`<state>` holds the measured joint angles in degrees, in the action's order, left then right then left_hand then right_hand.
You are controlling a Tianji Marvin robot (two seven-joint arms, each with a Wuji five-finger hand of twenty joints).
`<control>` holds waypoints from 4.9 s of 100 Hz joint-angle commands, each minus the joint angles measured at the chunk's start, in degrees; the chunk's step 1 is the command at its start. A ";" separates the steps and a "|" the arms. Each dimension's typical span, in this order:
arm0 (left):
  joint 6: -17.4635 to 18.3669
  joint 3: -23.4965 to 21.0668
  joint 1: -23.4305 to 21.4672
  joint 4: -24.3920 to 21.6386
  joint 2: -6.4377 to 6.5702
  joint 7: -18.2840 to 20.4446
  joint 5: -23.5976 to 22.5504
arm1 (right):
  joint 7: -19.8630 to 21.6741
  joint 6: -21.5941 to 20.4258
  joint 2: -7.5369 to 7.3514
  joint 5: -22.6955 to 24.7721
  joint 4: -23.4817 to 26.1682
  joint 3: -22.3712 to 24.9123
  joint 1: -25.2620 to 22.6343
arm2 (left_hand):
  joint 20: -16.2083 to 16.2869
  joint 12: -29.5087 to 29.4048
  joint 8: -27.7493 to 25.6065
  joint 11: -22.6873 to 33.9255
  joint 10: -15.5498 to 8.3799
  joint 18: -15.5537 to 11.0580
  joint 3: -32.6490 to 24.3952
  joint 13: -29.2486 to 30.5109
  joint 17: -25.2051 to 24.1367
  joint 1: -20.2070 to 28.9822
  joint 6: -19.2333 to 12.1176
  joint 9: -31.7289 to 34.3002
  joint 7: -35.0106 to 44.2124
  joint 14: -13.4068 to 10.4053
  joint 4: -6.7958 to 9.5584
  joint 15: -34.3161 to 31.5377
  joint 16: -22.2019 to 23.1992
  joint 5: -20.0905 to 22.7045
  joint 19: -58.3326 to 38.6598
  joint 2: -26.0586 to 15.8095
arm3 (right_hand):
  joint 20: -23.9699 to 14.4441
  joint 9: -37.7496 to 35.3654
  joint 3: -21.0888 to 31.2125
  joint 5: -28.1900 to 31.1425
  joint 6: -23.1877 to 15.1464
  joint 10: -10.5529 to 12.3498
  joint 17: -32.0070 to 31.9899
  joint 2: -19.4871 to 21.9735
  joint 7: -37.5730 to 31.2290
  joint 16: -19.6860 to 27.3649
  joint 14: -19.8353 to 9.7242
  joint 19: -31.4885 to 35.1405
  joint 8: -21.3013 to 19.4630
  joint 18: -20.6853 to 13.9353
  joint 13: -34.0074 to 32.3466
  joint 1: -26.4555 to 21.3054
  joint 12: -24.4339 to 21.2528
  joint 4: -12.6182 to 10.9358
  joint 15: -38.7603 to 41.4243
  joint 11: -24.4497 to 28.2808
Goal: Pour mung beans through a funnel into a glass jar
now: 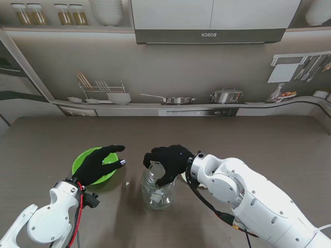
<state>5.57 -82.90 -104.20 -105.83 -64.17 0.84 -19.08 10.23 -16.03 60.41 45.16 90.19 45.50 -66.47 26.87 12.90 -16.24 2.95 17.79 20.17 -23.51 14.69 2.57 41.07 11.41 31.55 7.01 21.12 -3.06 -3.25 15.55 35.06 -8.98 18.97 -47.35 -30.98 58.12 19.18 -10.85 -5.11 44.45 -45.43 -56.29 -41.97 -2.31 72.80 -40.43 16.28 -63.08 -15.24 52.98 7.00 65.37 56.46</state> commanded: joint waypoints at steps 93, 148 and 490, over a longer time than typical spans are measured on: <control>-0.94 -0.27 -0.48 -1.19 0.22 2.05 -0.88 | 1.43 -5.35 -0.34 -3.59 -6.65 -2.86 -1.33 | 0.71 0.54 0.13 0.11 -0.66 -1.84 1.40 -0.79 -0.96 0.61 -1.54 0.56 -0.63 -0.47 1.31 0.60 -0.33 -0.50 1.27 -3.79 | 2.07 -18.24 13.53 5.13 6.18 8.88 7.16 6.31 -26.34 -2.37 -3.72 3.86 12.14 -0.99 -11.40 -16.07 8.11 11.04 3.73 10.20; -1.11 -0.44 -0.65 -1.34 0.19 2.02 -0.74 | -0.82 -6.06 0.67 -6.00 -6.54 -2.62 -0.64 | 0.72 0.53 0.11 0.09 -0.48 -1.86 1.57 -0.75 -0.96 0.71 -1.41 0.54 -0.60 -0.37 1.34 0.58 -0.31 -0.42 1.27 -3.90 | 2.51 -15.61 15.00 1.14 10.23 7.79 10.75 6.67 -29.19 -4.37 -6.31 4.61 11.42 -2.55 -12.81 -18.15 10.24 11.87 8.28 13.36; -2.80 0.59 0.27 -0.54 0.25 2.53 -0.70 | 4.82 12.35 0.59 -13.62 7.19 24.53 -12.74 | 0.84 0.53 0.14 0.08 -0.48 -1.98 1.50 -0.83 -0.97 1.29 -1.36 0.48 -0.58 -0.35 1.41 0.60 -0.29 -0.25 1.22 -4.46 | 4.40 -17.24 16.82 3.10 12.16 6.32 14.77 4.56 -29.71 -7.22 -7.39 4.22 13.22 -2.42 -12.78 -19.21 9.48 12.02 11.33 13.02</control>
<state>3.08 -82.41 -103.87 -106.43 -63.84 2.22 -19.93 14.25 -4.38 61.43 30.95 97.38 69.17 -79.09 26.87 12.90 -16.24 2.95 17.80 20.17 -22.84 14.69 2.57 41.65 11.41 31.55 7.01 21.12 -3.06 -3.25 15.55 35.07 -8.98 16.63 -43.66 -39.84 60.11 19.19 1.40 -9.24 57.91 -48.71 -71.92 -48.22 -2.96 75.05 -25.52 13.48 -74.58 -20.25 64.96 24.10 75.51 63.20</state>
